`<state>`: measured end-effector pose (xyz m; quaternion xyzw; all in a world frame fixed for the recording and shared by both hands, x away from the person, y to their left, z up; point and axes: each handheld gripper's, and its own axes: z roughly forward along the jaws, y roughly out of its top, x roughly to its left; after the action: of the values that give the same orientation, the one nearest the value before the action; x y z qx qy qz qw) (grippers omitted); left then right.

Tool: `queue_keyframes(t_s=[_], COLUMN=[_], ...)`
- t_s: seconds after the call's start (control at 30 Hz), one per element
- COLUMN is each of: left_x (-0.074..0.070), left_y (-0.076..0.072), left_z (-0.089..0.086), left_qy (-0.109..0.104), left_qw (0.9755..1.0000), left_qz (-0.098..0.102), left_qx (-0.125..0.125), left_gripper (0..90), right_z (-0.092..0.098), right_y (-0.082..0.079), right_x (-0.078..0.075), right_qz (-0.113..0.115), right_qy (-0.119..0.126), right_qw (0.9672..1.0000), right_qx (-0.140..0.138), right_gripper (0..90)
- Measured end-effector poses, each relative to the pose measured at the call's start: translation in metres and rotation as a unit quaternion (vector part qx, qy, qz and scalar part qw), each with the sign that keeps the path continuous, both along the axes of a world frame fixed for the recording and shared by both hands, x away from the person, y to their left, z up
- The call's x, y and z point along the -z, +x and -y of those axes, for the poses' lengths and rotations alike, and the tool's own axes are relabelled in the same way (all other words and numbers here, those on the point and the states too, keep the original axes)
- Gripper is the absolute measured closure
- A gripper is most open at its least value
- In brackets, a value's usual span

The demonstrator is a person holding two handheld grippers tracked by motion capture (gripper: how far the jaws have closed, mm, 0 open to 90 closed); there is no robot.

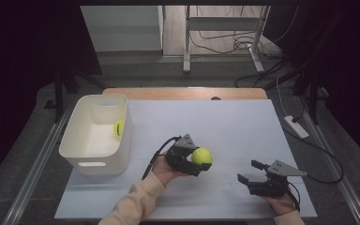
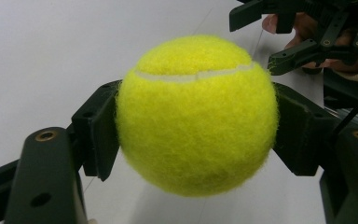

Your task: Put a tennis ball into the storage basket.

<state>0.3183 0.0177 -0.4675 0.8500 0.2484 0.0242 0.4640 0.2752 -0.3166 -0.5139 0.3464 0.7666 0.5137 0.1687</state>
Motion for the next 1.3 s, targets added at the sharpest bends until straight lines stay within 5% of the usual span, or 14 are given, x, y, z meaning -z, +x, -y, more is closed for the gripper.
queue_keyframes(t_s=[1.3], left_x=[-0.023], left_y=[0.001], left_z=[-0.025], left_qy=[-0.032], left_qw=[0.9986], left_qz=[0.024], left_qx=[-0.033], left_gripper=[27.4], right_z=[0.000], right_y=[-0.001], right_x=[0.000], right_qz=[0.000], right_qy=[0.000], right_qw=[1.0000], right_qx=[0.001], right_gripper=[15.4])
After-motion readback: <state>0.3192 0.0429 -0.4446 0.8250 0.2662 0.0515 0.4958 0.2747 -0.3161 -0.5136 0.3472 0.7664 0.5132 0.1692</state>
